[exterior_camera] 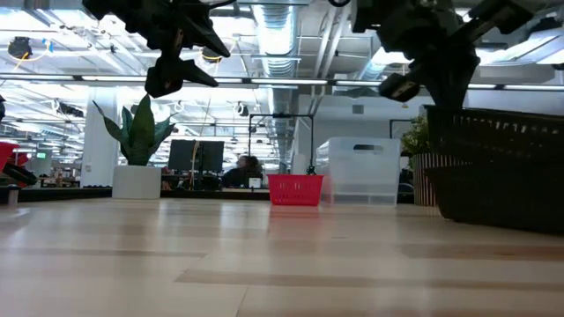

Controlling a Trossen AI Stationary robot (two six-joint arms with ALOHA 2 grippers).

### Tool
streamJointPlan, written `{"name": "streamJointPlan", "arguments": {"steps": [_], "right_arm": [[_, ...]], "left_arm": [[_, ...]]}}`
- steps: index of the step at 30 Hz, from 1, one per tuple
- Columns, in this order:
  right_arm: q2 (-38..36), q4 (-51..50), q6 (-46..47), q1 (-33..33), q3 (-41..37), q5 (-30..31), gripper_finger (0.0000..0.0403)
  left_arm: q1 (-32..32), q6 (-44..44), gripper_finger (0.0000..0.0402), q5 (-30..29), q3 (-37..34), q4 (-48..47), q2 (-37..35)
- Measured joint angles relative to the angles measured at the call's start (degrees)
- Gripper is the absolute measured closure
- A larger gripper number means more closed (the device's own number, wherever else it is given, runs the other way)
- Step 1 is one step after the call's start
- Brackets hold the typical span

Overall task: Stack baskets by color
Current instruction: Stack the bottom black bin on the black bin

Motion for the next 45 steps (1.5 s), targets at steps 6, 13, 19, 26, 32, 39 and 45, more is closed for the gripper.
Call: {"name": "streamJointPlan", "arguments": {"steps": [6, 13, 19, 26, 32, 39, 45], "right_arm": [[1.48, 1.46, -0.65, -0.48, 0.09, -0.03, 0.0391], [4.01, 1.55, -0.65, -0.51, 0.03, -0.05, 0.0384], [4.65, 3.92, -0.66, -0.51, 0.05, -0.09, 0.0351], [4.10, 5.33, -0.28, -1.07, 0.09, -0.13, 0.0317], [4.11, 5.16, -0.57, -1.26, 0.09, -1.55, 0.0257], [3.77, 3.99, 2.14, -1.50, 0.11, -1.45, 0.0211], [-0.07, 3.21, 4.50, -2.00, 0.77, -1.30, 0.0238]], "left_arm": [[0.00, 0.00, 0.0193, -0.13, 0.00, 0.00, -0.02], [0.00, 0.09, 0.0193, -0.12, 0.00, -0.83, -0.02], [0.00, 0.21, 0.0193, -0.11, 0.01, -1.02, -0.02], [-0.01, 1.00, 0.0193, -0.09, 0.00, -0.97, -0.02], [0.00, 1.03, 0.0193, -0.07, 0.00, -1.05, -0.02], [0.00, 1.05, 0.0193, -0.04, 0.00, -1.04, -0.02], [0.32, 1.88, 0.0193, -0.07, 0.00, -1.07, -0.02]]}}
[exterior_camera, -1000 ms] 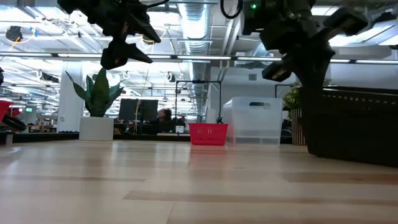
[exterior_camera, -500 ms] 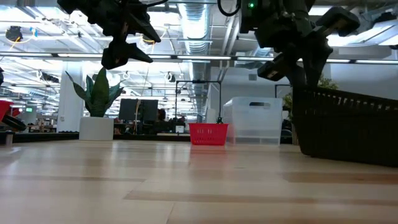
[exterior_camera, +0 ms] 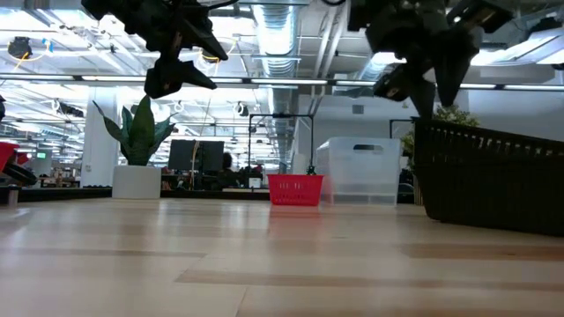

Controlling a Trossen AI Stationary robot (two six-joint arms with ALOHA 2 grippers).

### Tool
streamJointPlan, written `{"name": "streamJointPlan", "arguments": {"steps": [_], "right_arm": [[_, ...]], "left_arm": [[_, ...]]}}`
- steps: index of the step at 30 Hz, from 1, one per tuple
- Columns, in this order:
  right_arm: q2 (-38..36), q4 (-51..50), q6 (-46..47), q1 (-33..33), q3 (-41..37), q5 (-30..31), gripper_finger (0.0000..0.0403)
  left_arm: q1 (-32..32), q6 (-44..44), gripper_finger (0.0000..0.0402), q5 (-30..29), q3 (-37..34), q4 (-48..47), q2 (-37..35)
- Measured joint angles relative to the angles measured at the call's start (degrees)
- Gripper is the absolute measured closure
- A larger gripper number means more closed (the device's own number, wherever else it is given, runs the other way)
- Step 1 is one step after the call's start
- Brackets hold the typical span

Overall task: Stack baskets by color
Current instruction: Stack the bottom black bin on the black bin, then move the stacked black bin to the top left of the table

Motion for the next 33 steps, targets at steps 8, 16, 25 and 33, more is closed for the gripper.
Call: {"name": "streamJointPlan", "arguments": {"steps": [8, 16, 25, 33], "right_arm": [[-1.97, 0.59, -1.00, 0.10, -0.23, 0.22, 0.0353], [2.87, 2.99, -2.10, 0.03, -3.50, 0.23, 0.0373], [3.84, -0.48, 0.82, -0.58, -0.49, 0.22, 0.0394], [-0.94, -8.05, 28.68, -1.89, 1.05, 3.19, 0.0350]], "left_arm": [[0.89, 0.44, 0.0193, -0.05, 0.00, 0.04, 0.00], [0.86, 1.08, 0.0193, -0.34, 0.00, -0.50, 0.00], [0.86, 1.16, 0.0193, -0.30, 0.00, -1.63, 0.01], [0.86, 0.79, 0.0193, -0.18, 0.00, -1.36, 0.00]]}}
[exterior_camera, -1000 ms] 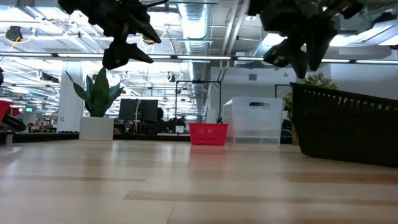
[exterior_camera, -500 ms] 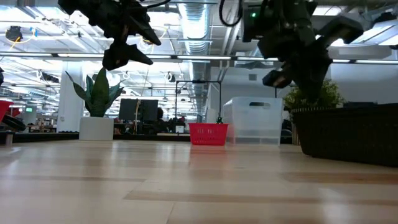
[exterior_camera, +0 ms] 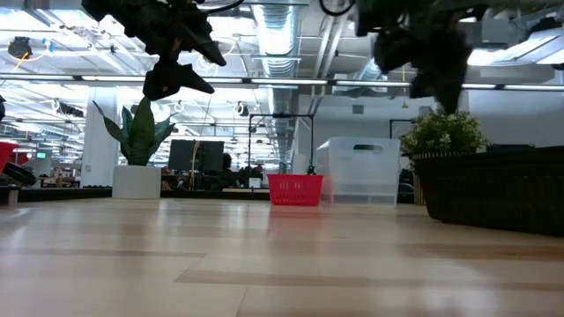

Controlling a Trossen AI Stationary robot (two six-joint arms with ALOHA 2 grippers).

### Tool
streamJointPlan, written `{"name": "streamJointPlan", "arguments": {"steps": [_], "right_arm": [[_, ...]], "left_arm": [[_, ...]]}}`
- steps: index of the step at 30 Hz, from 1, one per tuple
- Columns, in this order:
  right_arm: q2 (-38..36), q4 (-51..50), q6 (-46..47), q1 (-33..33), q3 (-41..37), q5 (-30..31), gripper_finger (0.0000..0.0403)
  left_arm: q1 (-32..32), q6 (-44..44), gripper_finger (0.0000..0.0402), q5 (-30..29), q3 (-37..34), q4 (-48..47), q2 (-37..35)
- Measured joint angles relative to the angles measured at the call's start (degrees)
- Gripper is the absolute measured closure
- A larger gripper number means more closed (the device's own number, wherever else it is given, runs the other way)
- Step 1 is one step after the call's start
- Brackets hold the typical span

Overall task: Stack baskets by color
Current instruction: Move the stacked black bin to the top left of the table

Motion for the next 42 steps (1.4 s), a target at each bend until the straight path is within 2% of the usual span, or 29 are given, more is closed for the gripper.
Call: {"name": "streamJointPlan", "arguments": {"steps": [4, 9, 12, 16, 20, 25, 28, 30, 32, 34, 37, 42], "right_arm": [[-1.37, -4.17, 10.03, 2.30, -0.15, 3.98, 0.0281], [-5.32, 1.31, 17.91, 6.11, -7.26, 6.00, 0.0201], [-8.77, 6.62, 23.29, 7.53, -15.80, 5.94, 0.0180], [-12.90, 15.85, 30.94, 7.66, -24.93, 5.83, 0.0176], [-14.88, 21.76, 35.63, 7.76, -29.99, 5.82, 0.0183], [-13.01, 25.54, 36.70, 8.05, -32.55, 5.94, 0.0196], [-10.81, 27.64, 37.35, 8.11, -32.67, 6.04, 0.0234], [-9.24, 28.86, 37.35, 8.03, -32.01, 6.36, 0.0284], [-7.72, 29.34, 37.47, 7.61, -30.92, 6.38, 0.0348], [-6.32, 30.00, 36.68, 6.95, -29.33, 6.32, 0.0383], [-3.67, 30.77, 36.70, 5.39, -25.08, 6.97, 0.0384], [2.63, 34.27, 36.69, 2.09, -14.62, 8.14, 0.0391]], "left_arm": [[0.00, 0.10, 0.0193, 0.58, 0.00, 0.12, 0.00], [0.00, 0.33, 0.0193, 0.98, 0.00, 0.11, 0.00], [0.00, 0.73, 0.0193, 1.34, 0.00, 0.09, 0.02], [0.00, 1.14, 0.0193, 1.28, 0.00, 0.09, 0.00], [0.00, 1.16, 0.0193, 1.32, 0.00, -0.01, 0.02], [0.00, 1.04, 0.0193, 1.32, 0.00, 0.06, 0.01], [0.00, -0.34, 0.0193, 1.87, 0.00, 0.09, -0.22], [0.00, -1.23, 0.0193, 3.36, 0.00, 1.14, -0.76], [0.00, -2.36, 0.0193, 5.54, -0.02, 2.39, -1.98], [0.00, -3.65, 0.0193, 7.45, -0.02, 5.43, -3.62], [0.00, -4.93, 0.0193, 8.03, -0.02, 7.28, -7.20], [0.00, -5.55, 0.0193, 5.57, 0.00, 7.43, -14.00]]}}
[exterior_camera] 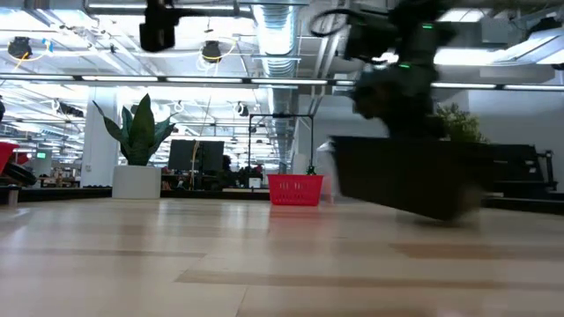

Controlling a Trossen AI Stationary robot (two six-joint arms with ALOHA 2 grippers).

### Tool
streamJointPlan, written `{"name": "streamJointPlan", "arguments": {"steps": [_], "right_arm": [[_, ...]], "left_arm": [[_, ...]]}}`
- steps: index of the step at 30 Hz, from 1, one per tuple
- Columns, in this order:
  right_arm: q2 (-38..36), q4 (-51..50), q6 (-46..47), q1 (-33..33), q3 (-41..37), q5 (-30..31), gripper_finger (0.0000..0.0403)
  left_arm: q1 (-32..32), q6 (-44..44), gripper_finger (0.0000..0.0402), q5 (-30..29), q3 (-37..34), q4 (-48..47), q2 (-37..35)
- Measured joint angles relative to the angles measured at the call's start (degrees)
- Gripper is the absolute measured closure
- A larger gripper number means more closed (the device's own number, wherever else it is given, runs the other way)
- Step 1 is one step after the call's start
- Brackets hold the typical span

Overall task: Stack baskets by color
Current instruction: Move the stacked black bin to the top left of the table

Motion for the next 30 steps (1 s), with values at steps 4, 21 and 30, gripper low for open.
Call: {"name": "streamJointPlan", "arguments": {"steps": [4, 21, 30], "right_arm": [[8.49, 0.85, 0.02, -1.92, 10.53, -0.19, 0.0389], [44.80, -2.68, -2.99, -6.87, 60.72, 0.67, 0.0356], [50.33, -6.90, -8.62, -9.93, 72.20, -3.63, 0.0268]], "left_arm": [[0.00, -0.13, 0.0193, -2.19, 0.00, -0.71, -5.07], [0.00, -0.92, 0.0193, -7.77, 0.05, -10.23, -12.38], [-0.33, 2.43, 0.0193, -2.20, 0.05, -17.89, -12.34]]}}
